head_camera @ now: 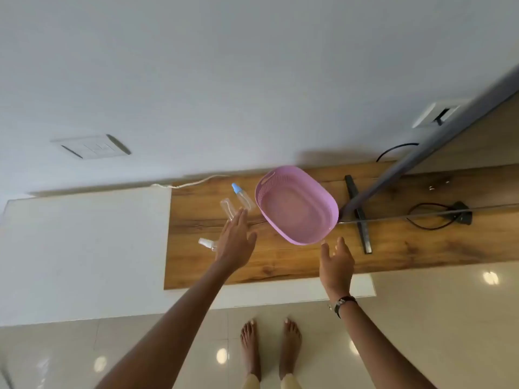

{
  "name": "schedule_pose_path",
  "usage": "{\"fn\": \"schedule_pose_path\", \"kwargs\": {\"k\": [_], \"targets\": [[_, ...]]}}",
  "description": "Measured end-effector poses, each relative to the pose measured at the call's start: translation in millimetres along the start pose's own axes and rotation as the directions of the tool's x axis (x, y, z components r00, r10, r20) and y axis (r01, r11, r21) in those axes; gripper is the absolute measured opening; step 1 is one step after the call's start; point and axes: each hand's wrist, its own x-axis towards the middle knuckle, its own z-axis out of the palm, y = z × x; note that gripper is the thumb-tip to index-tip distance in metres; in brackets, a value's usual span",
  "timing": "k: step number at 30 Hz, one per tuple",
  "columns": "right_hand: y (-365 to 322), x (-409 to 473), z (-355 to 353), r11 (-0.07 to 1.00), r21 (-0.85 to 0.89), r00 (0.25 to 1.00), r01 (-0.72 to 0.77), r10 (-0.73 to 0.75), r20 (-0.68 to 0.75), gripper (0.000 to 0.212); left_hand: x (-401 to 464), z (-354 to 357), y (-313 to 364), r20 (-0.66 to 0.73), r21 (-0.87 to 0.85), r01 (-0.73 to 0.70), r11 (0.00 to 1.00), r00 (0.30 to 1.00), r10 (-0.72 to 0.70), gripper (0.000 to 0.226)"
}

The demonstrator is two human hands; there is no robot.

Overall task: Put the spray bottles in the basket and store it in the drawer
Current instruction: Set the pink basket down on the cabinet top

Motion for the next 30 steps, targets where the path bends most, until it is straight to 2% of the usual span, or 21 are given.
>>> {"fn": "schedule_pose_path", "kwargs": {"k": [2,5,10,14,19,23,28,30], "targets": [[1.2,5.5,5.5,0.997,0.058,0.998,-0.044,0.047,-0.049,0.060,15.9,4.0,0.6,-0.004,-0.079,0.049,0.996,0.999,-0.049,0.062],[5.2,20.3,16.7,0.990,0.102,0.992,-0.100,0.108,-0.070,0.033,43.8,10.5,6.3,0.005,-0.187,0.123,0.975,0.992,-0.124,0.063],[16.6,41.0,31.4,0.983,0.163,0.992,-0.082,0.095,-0.077,0.031,71.7,24.8,8.1,0.044,-0.320,0.190,0.928,0.982,-0.185,0.064],[19.4,53.9,37.6,0.977,0.191,0.994,-0.094,0.104,-0.042,0.017,77.2,36.1,4.2,0.053,-0.399,0.176,0.900,0.984,-0.169,0.055],[22.7,47.1,26.0,0.974,0.218,0.997,-0.057,0.066,-0.032,0.019,66.8,35.8,0.2,0.048,-0.442,0.151,0.884,0.988,-0.144,0.054],[39.0,33.5,7.5,0.974,0.224,0.998,-0.040,0.031,0.046,0.019,41.2,23.6,1.6,0.023,-0.498,0.169,0.851,0.983,-0.181,0.053],[67.2,22.9,-16.6,0.994,0.070,0.979,0.079,-0.091,0.183,0.021,-12.4,28.9,-13.0,-0.084,-0.578,0.065,0.813,0.987,-0.139,0.038],[77.9,24.4,-19.8,0.994,0.000,0.966,0.111,-0.108,0.233,0.025,-32.7,42.0,-24.7,-0.102,-0.558,0.079,0.826,0.982,-0.162,0.034]]}}
